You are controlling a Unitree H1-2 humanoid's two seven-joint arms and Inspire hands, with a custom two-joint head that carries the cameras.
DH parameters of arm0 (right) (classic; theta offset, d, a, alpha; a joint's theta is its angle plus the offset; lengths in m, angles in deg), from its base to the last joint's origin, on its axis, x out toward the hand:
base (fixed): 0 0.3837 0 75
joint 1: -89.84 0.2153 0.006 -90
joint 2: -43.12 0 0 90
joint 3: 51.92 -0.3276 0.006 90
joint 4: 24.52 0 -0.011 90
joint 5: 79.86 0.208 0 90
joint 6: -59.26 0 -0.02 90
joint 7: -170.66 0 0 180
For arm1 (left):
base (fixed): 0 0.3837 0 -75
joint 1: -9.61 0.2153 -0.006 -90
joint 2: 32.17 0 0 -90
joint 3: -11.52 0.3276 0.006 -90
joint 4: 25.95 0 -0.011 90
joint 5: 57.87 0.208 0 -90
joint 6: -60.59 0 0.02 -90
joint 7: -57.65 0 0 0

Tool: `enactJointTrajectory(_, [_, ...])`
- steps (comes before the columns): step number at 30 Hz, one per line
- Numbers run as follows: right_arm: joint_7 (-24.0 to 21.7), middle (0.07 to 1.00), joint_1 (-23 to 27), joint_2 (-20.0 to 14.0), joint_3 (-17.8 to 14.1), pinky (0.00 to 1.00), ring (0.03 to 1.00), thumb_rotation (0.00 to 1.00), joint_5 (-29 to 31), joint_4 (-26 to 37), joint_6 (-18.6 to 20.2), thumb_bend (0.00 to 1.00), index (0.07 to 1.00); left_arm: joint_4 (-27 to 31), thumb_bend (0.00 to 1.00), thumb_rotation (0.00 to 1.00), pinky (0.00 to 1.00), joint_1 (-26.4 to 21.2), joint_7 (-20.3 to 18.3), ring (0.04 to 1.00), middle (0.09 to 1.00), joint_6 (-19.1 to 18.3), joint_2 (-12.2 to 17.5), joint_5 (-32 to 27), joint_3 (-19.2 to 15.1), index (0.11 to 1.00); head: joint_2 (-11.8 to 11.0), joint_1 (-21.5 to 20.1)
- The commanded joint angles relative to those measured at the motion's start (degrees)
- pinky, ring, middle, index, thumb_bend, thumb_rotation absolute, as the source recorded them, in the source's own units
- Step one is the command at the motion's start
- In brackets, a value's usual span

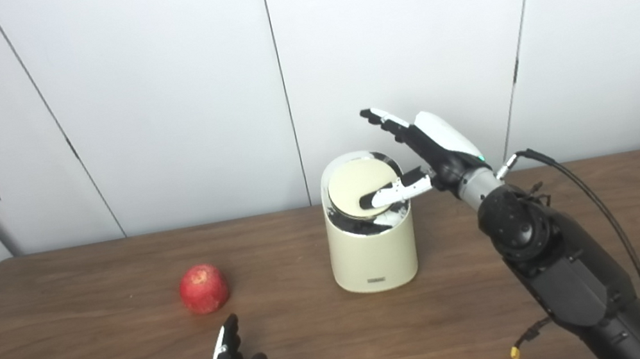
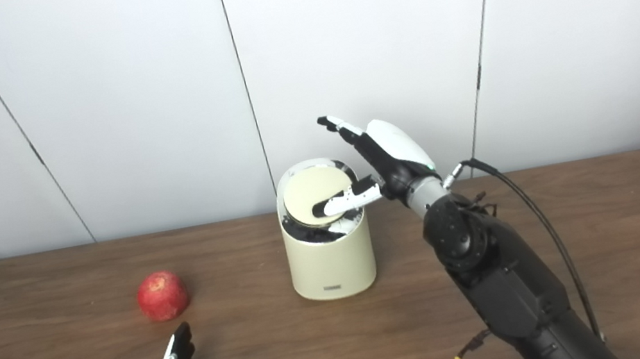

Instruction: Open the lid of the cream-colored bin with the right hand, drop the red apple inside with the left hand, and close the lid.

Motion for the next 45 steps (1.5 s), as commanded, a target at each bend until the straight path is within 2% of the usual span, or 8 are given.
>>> enactJointTrajectory(1, [0.44,0.926,2.03,0.29,-1.58,0.83,0.905,0.39,1.22,3.58,0.11,0.78,0.935,0.27,0.27,0.51,1.00,1.60,0.23,1.000,0.997,-0.24,-0.64,0.79,0.29,0.988,0.08,0.05])
enactJointTrajectory(4, [0.39,0.927,0.30,0.71,-3.96,0.82,0.897,0.47,4.04,6.61,0.58,0.72,0.933,0.22,0.27,0.52,1.00,1.59,0.03,1.000,0.999,-0.18,-0.67,0.57,0.38,0.991,0.11,0.17])
enactJointTrajectory(8, [-0.54,0.912,-3.62,1.09,-6.96,0.81,0.888,0.65,6.70,12.74,5.24,0.61,0.927,0.38,0.27,0.48,1.00,1.61,-0.02,1.000,0.994,-0.32,-0.49,1.09,0.61,0.989,0.13,0.22])
enactJointTrajectory(12, [-1.04,0.923,-6.98,0.94,-9.61,0.82,0.886,0.68,10.29,16.26,7.26,0.51,0.924,0.82,0.28,0.45,1.00,1.74,-0.21,1.000,0.993,-1.27,-0.43,0.79,0.54,0.990,0.18,0.03])
enactJointTrajectory(25, [-0.25,0.918,-20.46,-2.51,-13.86,0.87,0.904,0.66,14.88,22.18,2.79,0.51,0.926,-0.06,0.26,0.42,1.00,0.93,-0.72,1.000,0.992,-0.35,0.80,0.33,-0.32,0.994,0.51,-1.35])
enactJointTrajectory(30, [-0.87,0.935,-24.94,-1.66,-16.42,0.92,0.937,0.71,20.45,22.89,-0.08,0.57,0.934,0.41,0.27,0.45,1.00,0.93,-0.92,1.000,0.992,-1.53,1.20,0.93,-0.60,0.990,1.00,-1.99])
enactJointTrajectory(40, [-0.76,0.987,-33.70,0.98,-19.35,1.00,1.000,0.95,28.91,24.24,-5.17,0.57,0.964,1.17,0.30,0.51,1.00,0.90,-1.63,1.000,0.993,-2.26,0.79,-1.07,-1.94,0.997,1.93,-3.05])
enactJointTrajectory(45, [-0.08,0.985,-37.98,3.36,-20.57,1.00,0.993,0.98,31.46,25.53,-6.84,0.55,0.966,0.71,0.28,0.62,1.00,0.57,-2.06,1.000,0.994,-0.74,0.83,-2.31,-2.40,0.991,2.59,-3.20])
